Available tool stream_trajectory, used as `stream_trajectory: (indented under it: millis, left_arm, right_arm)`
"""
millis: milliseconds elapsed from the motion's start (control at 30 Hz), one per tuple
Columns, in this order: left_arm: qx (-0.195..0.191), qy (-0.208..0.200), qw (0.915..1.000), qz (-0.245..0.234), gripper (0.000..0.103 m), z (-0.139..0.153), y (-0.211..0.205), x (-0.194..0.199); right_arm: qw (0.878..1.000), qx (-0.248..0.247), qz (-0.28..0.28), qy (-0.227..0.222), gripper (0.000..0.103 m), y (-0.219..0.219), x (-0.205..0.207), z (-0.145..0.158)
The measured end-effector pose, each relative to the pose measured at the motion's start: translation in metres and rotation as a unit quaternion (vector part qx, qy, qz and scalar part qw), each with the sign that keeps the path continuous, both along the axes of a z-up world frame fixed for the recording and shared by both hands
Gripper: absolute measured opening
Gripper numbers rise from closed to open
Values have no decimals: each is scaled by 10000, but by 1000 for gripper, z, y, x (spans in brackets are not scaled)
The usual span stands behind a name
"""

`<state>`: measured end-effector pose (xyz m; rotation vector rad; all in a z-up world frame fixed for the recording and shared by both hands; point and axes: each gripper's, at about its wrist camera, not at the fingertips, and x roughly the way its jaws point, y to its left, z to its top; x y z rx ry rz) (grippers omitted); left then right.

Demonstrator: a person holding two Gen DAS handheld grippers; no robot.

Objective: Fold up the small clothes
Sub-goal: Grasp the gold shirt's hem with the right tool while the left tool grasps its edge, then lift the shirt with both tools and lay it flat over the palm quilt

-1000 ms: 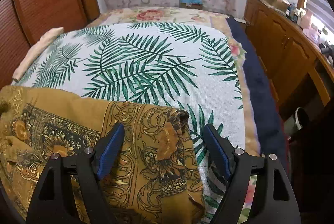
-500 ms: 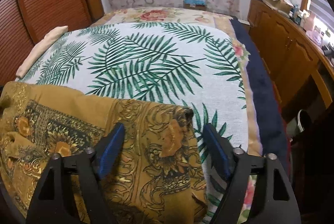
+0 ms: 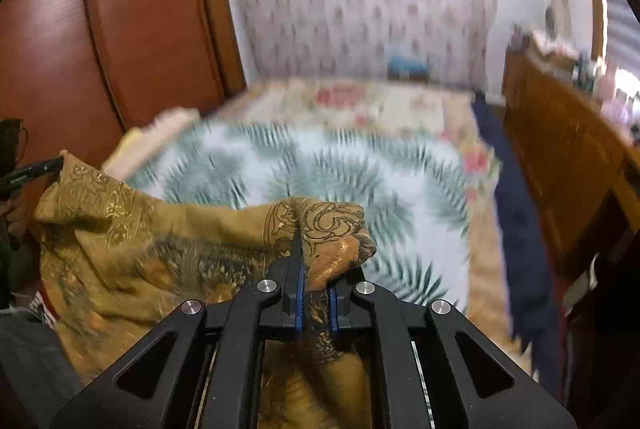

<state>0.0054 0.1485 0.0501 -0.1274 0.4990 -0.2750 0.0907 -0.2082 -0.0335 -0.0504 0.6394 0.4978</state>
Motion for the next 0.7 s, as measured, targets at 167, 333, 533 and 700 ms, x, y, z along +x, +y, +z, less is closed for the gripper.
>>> stream_trajectory:
  millis: [167,333,533,700]
  left_arm:
    - [-24,-767,9970,60,2,69,8,-12]
    - [-25,-1463,9890,235,2,125,24,-26]
    - [-5,-1847,9816,487,2,164,45,-18]
    - [186,-1510,9859,694,2,147,54,38]
  right_arm:
    - [9960,114,57,-888,5,1,-33,91]
    - [9857,198,78,-1671,5,-2,-60,175]
    - [9723,270,57,-2323,5,-2,-79,250]
    - [9673,281,-65,-2520,5,-3,-71,274]
